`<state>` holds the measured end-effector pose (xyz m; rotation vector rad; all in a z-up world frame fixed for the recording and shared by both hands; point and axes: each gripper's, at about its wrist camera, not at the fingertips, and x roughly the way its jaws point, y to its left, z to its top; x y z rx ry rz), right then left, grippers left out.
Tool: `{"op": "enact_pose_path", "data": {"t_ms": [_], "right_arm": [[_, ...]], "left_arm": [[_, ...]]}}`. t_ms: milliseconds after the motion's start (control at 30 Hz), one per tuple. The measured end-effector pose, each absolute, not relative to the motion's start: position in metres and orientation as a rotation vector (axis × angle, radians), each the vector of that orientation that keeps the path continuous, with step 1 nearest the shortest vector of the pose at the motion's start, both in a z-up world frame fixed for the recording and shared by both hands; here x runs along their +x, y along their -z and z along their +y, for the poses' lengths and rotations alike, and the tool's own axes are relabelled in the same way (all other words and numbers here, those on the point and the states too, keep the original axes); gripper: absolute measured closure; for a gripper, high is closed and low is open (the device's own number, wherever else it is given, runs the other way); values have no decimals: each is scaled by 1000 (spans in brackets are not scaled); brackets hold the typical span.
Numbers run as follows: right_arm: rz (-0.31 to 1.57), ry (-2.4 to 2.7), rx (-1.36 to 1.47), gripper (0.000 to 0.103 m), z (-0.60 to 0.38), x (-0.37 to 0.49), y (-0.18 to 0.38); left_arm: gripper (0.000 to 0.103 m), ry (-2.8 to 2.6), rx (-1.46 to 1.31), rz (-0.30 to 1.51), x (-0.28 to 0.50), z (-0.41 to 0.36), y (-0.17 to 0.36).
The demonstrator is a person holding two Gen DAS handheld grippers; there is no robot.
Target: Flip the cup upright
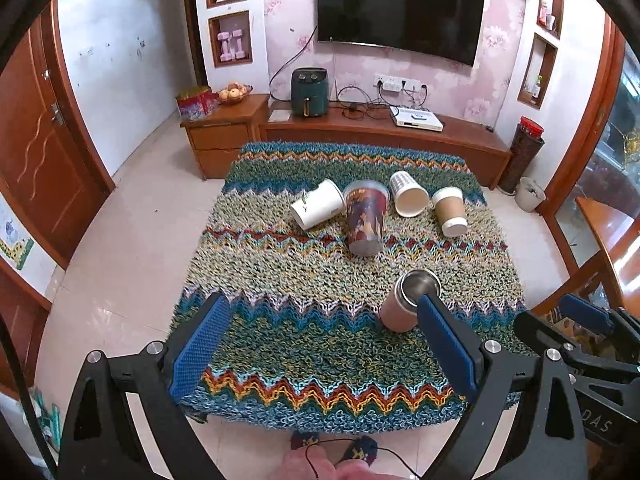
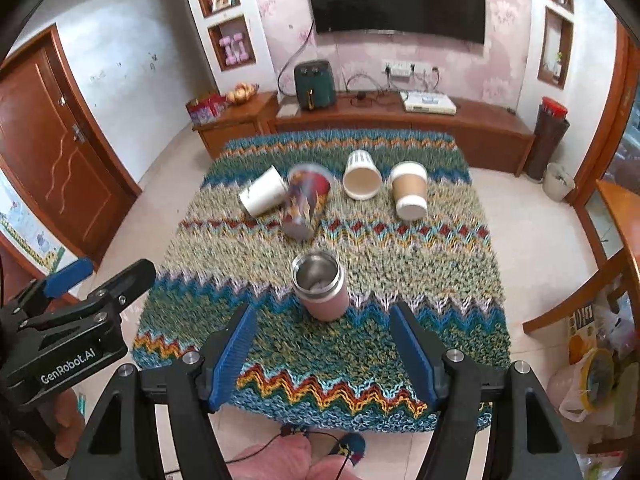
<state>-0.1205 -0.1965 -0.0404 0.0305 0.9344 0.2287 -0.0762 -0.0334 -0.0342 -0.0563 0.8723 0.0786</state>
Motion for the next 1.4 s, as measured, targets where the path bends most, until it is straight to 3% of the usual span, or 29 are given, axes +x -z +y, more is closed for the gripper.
{"op": "enact_pose_path", "data": {"t_ms": [567,1400], "right_arm": [[925,-163,55,33,-176,-136,-4],[896,-128,49,33,-177,-132,-11]], "left_arm": [[7,-7,-37,916,-73,-28,3],[7,-19,-56,912,-71,-24,-1]]}}
